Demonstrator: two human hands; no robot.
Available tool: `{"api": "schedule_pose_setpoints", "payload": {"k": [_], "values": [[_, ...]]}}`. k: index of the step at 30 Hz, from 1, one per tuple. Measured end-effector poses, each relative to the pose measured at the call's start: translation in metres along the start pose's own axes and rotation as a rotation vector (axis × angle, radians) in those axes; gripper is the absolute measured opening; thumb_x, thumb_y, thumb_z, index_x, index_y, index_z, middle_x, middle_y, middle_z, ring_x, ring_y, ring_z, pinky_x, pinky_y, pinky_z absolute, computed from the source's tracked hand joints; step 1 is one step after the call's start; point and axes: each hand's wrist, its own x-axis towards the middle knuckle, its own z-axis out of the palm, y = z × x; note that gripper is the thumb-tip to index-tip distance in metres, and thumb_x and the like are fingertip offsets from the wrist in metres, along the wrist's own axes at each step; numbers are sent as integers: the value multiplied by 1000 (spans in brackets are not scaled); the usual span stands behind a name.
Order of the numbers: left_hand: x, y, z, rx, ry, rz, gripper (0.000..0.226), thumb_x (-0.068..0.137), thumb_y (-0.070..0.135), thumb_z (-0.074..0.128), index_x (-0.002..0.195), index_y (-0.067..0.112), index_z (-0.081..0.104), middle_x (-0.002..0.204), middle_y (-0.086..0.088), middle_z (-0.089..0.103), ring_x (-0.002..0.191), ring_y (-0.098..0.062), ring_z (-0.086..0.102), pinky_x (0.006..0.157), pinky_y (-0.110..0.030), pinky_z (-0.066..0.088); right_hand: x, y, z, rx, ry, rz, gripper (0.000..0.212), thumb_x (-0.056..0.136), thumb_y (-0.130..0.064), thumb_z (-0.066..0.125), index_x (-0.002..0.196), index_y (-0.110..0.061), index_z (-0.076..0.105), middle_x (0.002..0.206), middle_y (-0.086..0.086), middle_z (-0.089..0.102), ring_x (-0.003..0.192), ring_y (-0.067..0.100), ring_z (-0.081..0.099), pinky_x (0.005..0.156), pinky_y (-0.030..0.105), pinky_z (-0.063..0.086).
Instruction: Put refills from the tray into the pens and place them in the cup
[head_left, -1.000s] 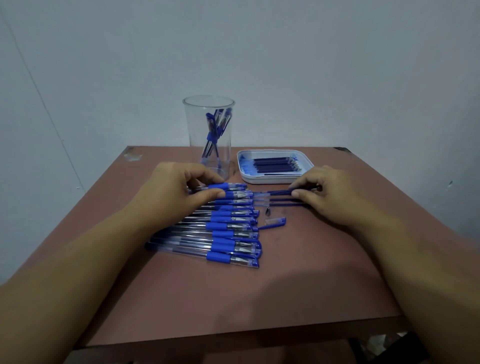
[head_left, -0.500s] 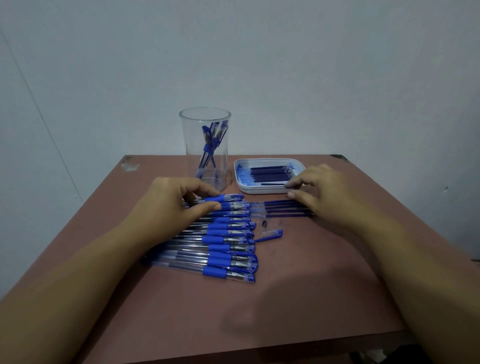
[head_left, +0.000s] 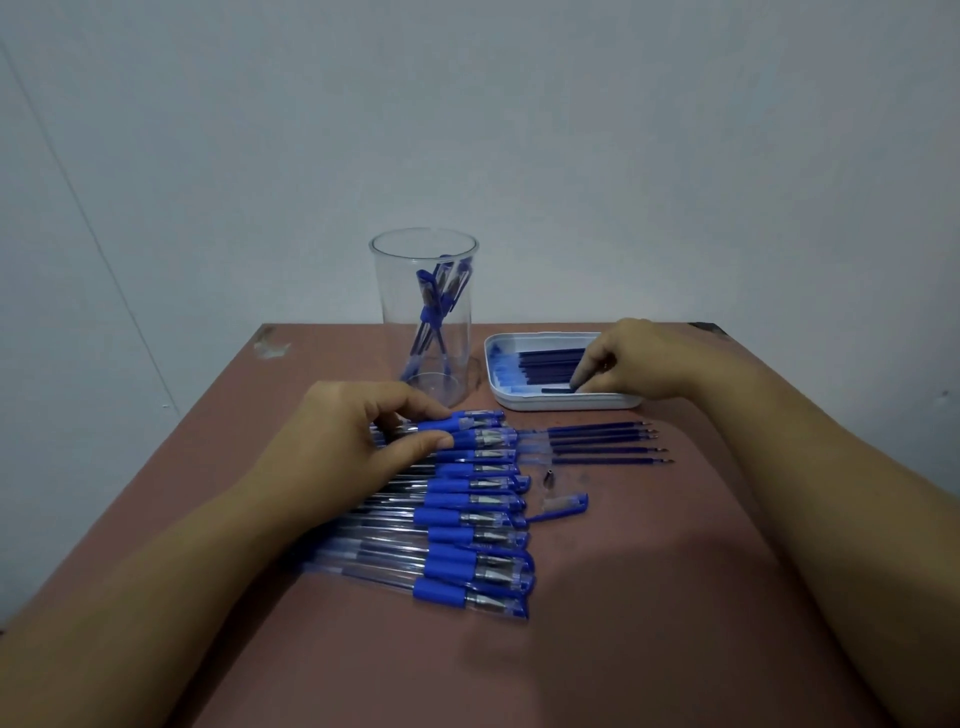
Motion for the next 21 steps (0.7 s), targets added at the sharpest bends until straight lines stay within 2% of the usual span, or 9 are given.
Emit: {"api": "schedule_pose_setpoints", "payload": {"k": [4,7,9,12,14,17,21], "values": [[0,3,0,2,1,11,22,70,55,64,90,47,68,80,26,69,75,-1,66,63,-8,47,5,3,2,15,-18,18,11,91,-29,67,97,-23,74,93,-6,71,80,8,65,48,4,39],[0,4,0,3,3,14,21,71,54,65,90,47,68,80,29,69,74,0,66,62,-7,47,4,3,4,-15,-25,21,12,92,-34,64,96,-25,70,91,-4,70,73,7,63,47,7,36],[0,4,0,8,4,15,22,71,53,65,91,45,69,80,32,67,74,1,65,62,-6,45,0,1,2,38,10,13,12,92,-35,64,95,-24,67,91,-5,68,71,7,63,53,14,40],[1,3,-1,8,6,16,23,71,54,65,91,44,70,83,33,67,75,0,66,64,-7,46,-12,-6,-5,105,114,-48,7,92,-32,65,92,-25,66,92,-7,68,83,10,64,68,22,48],[0,2,-1,4,8,17,23,72,54,65,91,43,71,82,30,69,75,-2,66,65,-9,48,-24,-15,-12,148,172,-113,3,90,-31,67,89,-30,65,87,-10,67,78,2,61,70,19,48],[0,1,-1,-1,13,30,24,72,55,64,93,44,70,81,26,70,76,-3,66,65,-10,48,-48,-28,-18,166,248,-210,10,87,-30,69,88,-37,63,87,-17,64,81,-9,56,66,5,42],[0,4,-1,-15,24,44,20,72,55,64,91,49,66,81,25,69,76,-3,65,63,-8,46,-77,-34,-8,191,375,-316,17,84,-32,70,94,-45,64,88,-21,63,88,-5,58,75,12,44]]}}
